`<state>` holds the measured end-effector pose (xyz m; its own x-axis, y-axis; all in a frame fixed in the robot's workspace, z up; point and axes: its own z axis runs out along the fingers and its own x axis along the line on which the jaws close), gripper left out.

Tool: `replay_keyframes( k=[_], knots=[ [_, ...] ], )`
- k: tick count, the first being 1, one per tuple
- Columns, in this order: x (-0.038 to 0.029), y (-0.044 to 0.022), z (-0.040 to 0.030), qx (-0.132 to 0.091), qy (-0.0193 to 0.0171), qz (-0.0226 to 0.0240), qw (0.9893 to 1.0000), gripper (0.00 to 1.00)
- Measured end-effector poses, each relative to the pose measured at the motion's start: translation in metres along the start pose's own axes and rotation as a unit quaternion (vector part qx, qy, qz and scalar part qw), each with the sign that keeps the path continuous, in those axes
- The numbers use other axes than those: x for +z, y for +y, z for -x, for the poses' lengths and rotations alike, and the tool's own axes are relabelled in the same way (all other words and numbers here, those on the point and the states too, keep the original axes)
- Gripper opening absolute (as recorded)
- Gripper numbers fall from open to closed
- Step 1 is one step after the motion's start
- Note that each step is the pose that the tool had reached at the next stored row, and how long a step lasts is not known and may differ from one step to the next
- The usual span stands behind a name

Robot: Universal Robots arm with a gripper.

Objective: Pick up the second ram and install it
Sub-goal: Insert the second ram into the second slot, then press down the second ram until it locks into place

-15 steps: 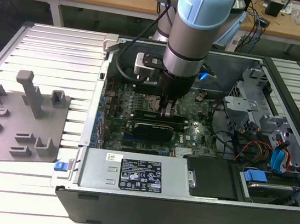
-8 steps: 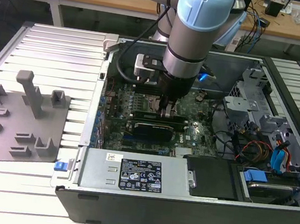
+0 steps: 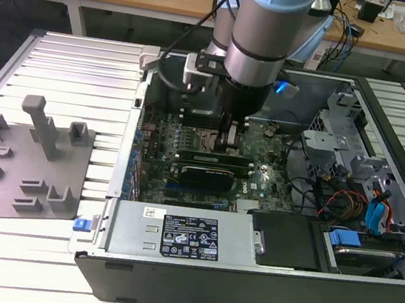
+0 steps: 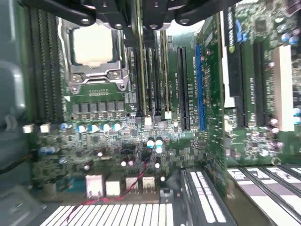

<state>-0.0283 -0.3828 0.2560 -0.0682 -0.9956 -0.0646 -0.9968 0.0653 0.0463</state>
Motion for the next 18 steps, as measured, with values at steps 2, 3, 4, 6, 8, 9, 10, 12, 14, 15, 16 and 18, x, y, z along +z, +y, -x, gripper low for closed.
replay_keyframes(
  k=[2, 3, 4, 6, 8, 9, 10, 12, 14, 15, 16, 18],
  knots=[
    [-0.0177, 0.0009, 0.0022, 0.000, 0.0017, -0.0013, 1.0000, 0.11],
    [-0.0262, 0.0012, 0.0031, 0.000, 0.0026, -0.0015, 1.0000, 0.11],
    [-0.0306, 0.0015, 0.0033, 0.000, 0.0027, -0.0017, 1.0000, 0.11],
    [-0.0323, 0.0016, 0.0035, 0.000, 0.0027, -0.0018, 1.0000, 0.11],
    [-0.0324, 0.0016, 0.0035, 0.000, 0.0027, -0.0018, 1.0000, 0.11],
    [-0.0323, 0.0015, 0.0035, 0.000, 0.0028, -0.0017, 1.0000, 0.11],
    [-0.0305, -0.0018, 0.0035, 0.000, 0.0031, -0.0016, 1.0000, 0.11],
    [-0.0241, -0.0183, 0.0042, 0.000, 0.0032, -0.0003, 1.0000, 0.11],
    [-0.0186, -0.0282, 0.0045, 0.000, 0.0033, 0.0003, 1.0000, 0.11],
    [-0.0117, -0.0359, 0.0045, 0.000, 0.0034, 0.0007, 1.0000, 0.11],
    [-0.0090, -0.0382, 0.0045, 0.000, 0.0034, 0.0009, 1.0000, 0.11],
    [-0.0001, -0.0455, 0.0044, 0.000, 0.0034, 0.0013, 1.0000, 0.11]
  ],
)
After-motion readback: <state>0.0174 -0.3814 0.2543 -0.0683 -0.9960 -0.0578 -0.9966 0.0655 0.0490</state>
